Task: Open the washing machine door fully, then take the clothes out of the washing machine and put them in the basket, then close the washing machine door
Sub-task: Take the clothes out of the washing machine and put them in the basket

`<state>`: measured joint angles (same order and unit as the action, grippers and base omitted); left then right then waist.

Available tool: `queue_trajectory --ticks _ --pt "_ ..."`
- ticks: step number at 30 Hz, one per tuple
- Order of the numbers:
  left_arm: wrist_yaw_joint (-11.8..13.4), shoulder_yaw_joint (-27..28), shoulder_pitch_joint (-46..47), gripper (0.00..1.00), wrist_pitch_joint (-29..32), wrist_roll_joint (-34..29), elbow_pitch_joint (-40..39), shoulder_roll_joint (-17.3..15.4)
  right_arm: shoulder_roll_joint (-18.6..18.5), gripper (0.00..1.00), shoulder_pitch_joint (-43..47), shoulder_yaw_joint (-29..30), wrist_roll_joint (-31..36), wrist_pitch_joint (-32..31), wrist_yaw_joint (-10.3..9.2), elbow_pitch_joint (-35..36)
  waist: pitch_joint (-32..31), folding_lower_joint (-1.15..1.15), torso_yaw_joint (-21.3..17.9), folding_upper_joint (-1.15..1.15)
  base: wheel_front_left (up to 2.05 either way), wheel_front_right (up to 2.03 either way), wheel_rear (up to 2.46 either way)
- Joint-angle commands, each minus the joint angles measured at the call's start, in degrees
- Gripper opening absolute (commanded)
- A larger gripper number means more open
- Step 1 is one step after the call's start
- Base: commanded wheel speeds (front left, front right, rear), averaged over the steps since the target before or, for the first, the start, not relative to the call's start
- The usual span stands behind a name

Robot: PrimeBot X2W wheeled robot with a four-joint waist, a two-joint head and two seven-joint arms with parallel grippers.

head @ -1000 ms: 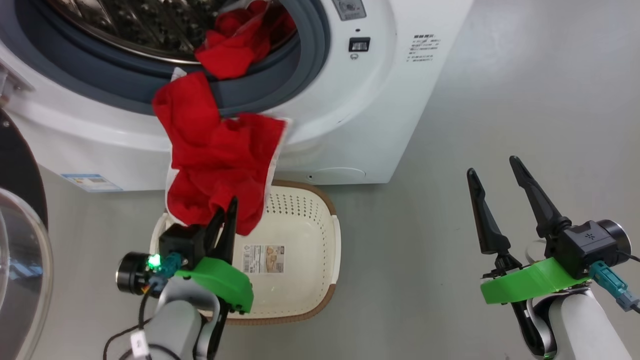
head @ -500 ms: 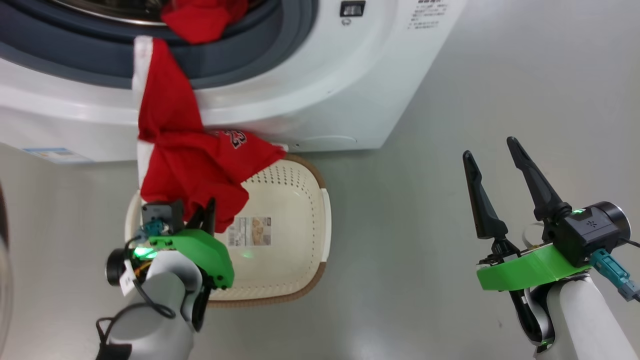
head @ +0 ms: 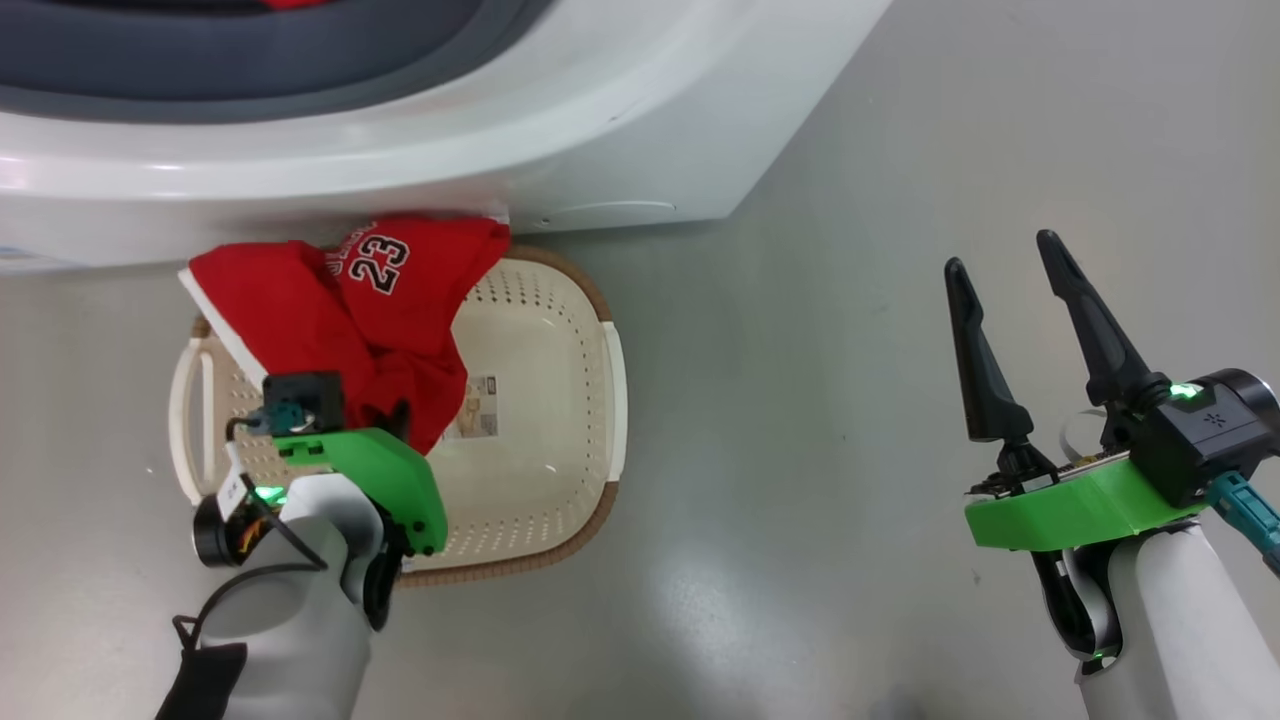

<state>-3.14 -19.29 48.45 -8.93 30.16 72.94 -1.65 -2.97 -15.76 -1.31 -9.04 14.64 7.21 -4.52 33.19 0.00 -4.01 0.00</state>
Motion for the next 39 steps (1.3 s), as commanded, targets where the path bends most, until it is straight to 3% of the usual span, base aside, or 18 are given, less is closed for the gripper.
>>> queue_trajectory --ticks 1,13,16,18,28,39 --pt "0.1 0.47 0.46 0.0 0.91 0.16 0.05 -1.39 0.1 1.0 -0.83 -1.09 -0.41 0.36 0.28 1.7 1.7 0.0 -0.77 0.0 0.0 0.0 0.0" --pt "1.6 -0.56 0.39 0.0 2.73 0.44 0.84 -1.73 0.1 1.0 -1.43 -1.04 -0.64 0.36 0.28 1.68 2.91 0.0 -1.13 0.0 0.0 0.0 0.0" --pt "1.79 -0.94 0.21 0.45 2.46 0.3 0.89 -1.82 0.1 1.0 -1.48 -0.99 -0.53 0.36 0.28 1.57 2.75 0.0 -0.94 0.0 0.0 0.0 0.0" --pt "2.1 -1.26 0.12 1.0 2.4 0.13 0.92 -1.9 0.1 1.0 -1.55 -1.08 -0.51 0.36 0.28 1.44 2.62 0.0 -0.76 0.0 0.0 0.0 0.0" --pt "2.95 -3.47 0.23 1.0 0.0 -1.36 0.98 -2.02 0.1 1.0 -1.49 -1.34 -0.52 0.36 0.28 0.38 0.56 0.0 0.37 0.0 0.0 0.0 0.0" --pt "2.27 -5.54 -1.86 1.0 -4.39 -2.3 0.86 -1.8 0.1 1.0 -0.07 -1.89 -0.18 0.36 0.28 -1.16 -6.02 0.0 2.09 0.0 0.0 0.0 0.0"
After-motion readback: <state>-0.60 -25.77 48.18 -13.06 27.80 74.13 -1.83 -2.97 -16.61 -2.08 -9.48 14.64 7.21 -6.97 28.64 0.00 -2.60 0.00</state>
